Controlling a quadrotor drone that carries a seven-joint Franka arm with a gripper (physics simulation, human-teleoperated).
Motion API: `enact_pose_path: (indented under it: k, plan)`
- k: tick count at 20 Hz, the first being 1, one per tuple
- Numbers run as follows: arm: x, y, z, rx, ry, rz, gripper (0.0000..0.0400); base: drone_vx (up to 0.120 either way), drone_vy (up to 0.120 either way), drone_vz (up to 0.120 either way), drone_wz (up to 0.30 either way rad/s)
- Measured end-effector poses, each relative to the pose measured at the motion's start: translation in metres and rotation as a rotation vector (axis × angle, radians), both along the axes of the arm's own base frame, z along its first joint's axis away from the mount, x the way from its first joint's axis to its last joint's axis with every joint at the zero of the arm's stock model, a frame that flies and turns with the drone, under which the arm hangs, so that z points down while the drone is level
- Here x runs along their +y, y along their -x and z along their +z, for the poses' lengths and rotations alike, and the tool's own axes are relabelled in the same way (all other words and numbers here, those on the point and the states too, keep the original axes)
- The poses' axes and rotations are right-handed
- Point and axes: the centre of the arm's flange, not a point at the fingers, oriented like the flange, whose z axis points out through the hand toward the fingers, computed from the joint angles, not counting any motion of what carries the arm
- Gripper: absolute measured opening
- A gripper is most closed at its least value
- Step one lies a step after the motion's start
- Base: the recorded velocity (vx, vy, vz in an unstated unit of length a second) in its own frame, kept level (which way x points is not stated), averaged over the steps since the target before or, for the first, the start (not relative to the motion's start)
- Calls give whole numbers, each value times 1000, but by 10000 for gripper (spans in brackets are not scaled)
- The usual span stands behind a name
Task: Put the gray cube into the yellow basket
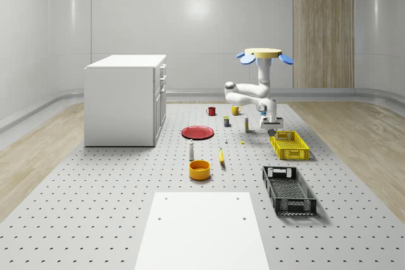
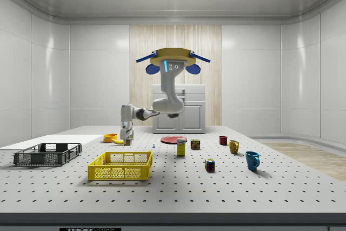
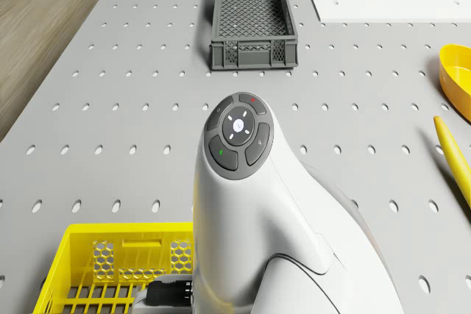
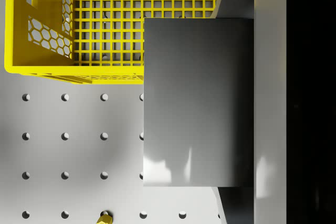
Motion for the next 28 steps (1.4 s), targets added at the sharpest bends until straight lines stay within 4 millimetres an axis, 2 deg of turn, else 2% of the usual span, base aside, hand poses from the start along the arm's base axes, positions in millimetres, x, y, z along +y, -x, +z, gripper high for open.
enact_pose_path:
  k: [17, 24, 28]
  plan:
    - [0, 0, 0, 0, 0, 0, 251, 0, 120, 0, 0]
    - [0, 0, 0, 0, 0, 0, 251, 0, 120, -114, 0]
    - [0, 0, 8, 0, 0, 0, 251, 0, 0, 0, 0]
